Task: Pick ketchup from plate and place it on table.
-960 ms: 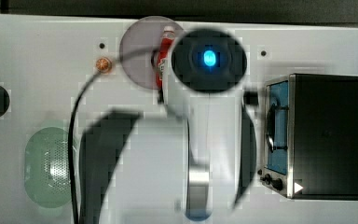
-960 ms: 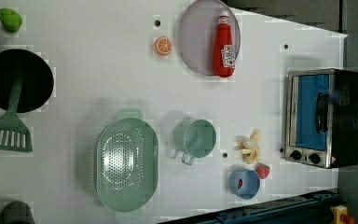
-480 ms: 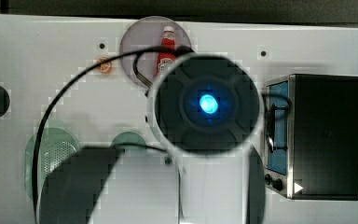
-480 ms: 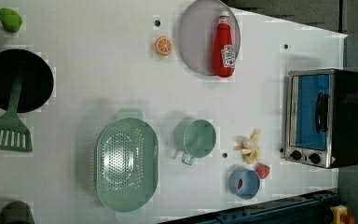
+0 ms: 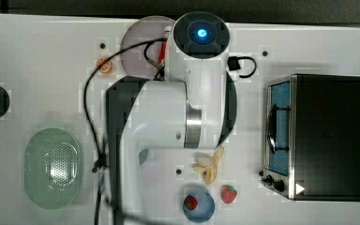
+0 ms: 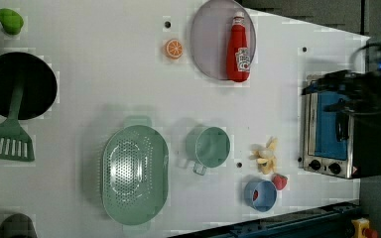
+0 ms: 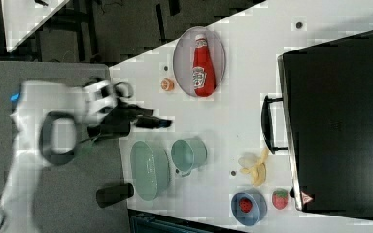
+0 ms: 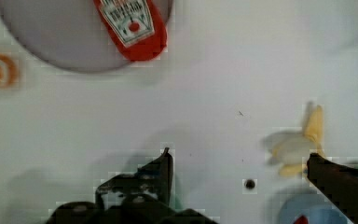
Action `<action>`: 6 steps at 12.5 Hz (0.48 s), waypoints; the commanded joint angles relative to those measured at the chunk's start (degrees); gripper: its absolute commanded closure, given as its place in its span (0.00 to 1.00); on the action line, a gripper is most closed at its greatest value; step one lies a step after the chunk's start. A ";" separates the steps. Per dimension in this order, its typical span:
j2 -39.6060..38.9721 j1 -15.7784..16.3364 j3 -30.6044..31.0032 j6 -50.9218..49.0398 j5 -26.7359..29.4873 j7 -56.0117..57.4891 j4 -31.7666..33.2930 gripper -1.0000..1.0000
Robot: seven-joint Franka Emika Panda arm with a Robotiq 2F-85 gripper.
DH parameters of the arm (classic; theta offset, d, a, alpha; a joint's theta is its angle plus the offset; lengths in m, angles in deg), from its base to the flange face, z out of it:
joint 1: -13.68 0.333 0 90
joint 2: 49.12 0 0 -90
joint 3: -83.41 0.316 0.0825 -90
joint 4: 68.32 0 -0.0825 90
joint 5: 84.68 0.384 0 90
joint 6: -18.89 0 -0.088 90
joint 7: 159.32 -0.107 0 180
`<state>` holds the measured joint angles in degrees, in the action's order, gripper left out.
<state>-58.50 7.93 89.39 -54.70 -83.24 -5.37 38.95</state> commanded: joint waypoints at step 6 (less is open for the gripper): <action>-11.09 1.15 2.58 13.18 -0.04 20.42 -1.50 0.00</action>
<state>-69.85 9.04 90.82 -42.76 -82.97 9.81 40.74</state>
